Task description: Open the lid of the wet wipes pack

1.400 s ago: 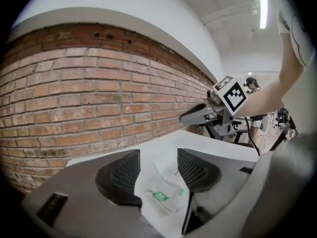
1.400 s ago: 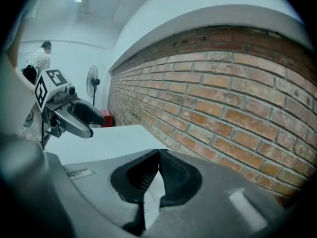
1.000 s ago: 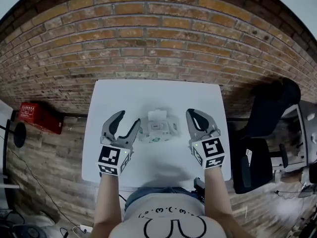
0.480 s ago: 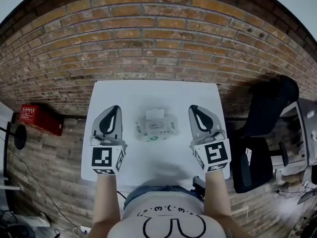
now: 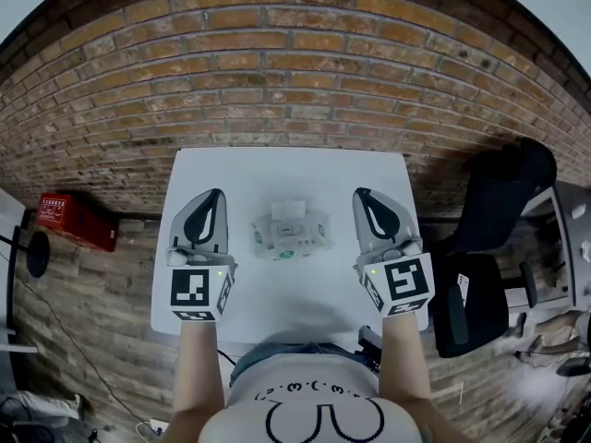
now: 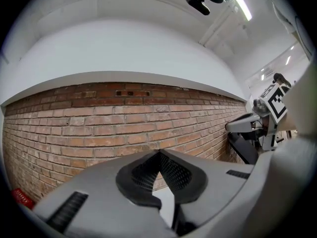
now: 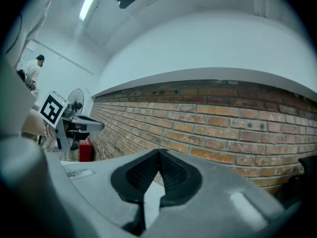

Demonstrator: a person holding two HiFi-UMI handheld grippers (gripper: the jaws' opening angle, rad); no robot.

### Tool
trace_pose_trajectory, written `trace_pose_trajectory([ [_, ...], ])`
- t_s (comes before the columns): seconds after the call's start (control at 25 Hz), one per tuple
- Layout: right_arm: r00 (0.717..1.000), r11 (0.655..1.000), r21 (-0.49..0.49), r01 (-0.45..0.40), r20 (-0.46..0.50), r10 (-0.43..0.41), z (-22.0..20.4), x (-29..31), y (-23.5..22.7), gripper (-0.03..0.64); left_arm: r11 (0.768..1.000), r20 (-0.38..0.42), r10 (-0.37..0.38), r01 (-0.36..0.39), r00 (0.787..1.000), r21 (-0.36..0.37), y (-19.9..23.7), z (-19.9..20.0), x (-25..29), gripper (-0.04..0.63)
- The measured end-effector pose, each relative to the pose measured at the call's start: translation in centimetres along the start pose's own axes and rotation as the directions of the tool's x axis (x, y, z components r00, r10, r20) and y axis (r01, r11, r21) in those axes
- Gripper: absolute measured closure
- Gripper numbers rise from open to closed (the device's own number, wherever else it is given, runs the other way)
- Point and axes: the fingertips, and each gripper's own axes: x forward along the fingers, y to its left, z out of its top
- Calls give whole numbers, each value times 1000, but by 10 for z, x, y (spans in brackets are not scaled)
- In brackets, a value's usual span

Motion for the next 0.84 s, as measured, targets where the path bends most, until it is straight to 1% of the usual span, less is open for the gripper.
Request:
trace_pose_trajectory([
  [0.84, 999, 999, -14, -38, -27, 38, -7, 10, 9, 615, 999, 6, -41, 41, 999, 20, -5, 3, 5, 597],
])
